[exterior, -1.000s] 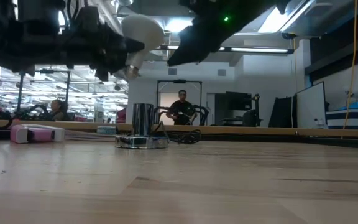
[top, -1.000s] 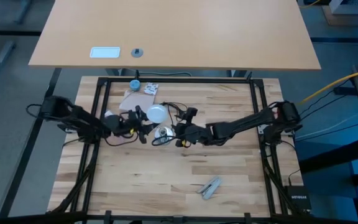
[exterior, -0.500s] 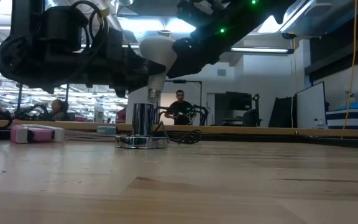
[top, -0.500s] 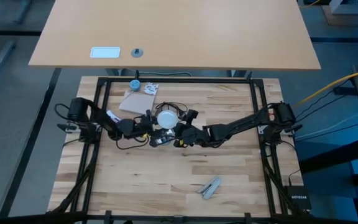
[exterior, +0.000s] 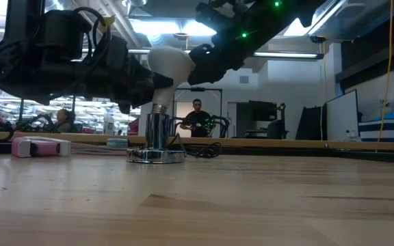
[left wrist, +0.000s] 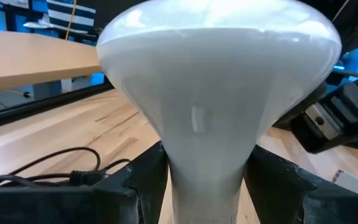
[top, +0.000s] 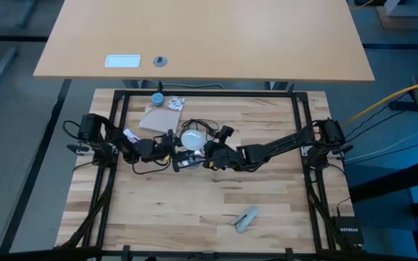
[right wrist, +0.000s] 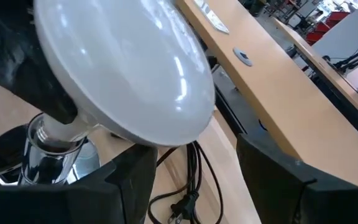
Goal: Screw lightbulb
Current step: Insert the light bulb into the lamp
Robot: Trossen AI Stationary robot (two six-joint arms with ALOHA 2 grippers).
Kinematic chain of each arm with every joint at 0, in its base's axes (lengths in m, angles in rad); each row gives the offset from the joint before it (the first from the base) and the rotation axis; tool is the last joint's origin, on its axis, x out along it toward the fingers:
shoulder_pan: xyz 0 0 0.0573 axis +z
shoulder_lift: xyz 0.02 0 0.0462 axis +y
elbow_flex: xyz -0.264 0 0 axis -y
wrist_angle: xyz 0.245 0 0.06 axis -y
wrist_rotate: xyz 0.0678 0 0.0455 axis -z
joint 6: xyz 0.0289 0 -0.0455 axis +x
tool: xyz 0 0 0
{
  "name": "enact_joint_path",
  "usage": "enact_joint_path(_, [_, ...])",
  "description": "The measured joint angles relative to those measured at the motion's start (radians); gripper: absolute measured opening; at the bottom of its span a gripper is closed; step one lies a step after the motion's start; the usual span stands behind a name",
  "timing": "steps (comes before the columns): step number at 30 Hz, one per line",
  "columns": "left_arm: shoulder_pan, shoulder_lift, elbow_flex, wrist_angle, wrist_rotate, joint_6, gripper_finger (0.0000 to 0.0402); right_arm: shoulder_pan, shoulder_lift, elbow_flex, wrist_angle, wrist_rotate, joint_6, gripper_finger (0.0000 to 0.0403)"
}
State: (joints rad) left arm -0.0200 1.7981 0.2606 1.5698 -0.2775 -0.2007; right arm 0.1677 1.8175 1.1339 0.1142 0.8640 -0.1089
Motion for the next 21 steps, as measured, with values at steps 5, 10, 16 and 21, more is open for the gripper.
enact_joint_path(5, [0.0,0.0,-0.01,0.003,-0.018,0.002,0.0184,0.0,0.0,0.0,0.041,0.001,-0.002,0.0225])
enact_joint_path(10, [0.0,0.0,-0.01,-0.001,-0.018,0.002,0.0184,0.0,0.0,0.0,0.074,0.0,-0.008,0.0225])
enact_joint_path(16, [0.0,0.0,-0.01,-0.017,-0.018,0.002,0.0184,0.001,0.0,0.0,0.065,-0.027,-0.008,0.0225])
enact_joint_path(21, [0.0,0.0,-0.01,-0.018,-0.018,0.007,0.0184,0.002,0.0,0.0,0.019,-0.046,0.004,0.0225])
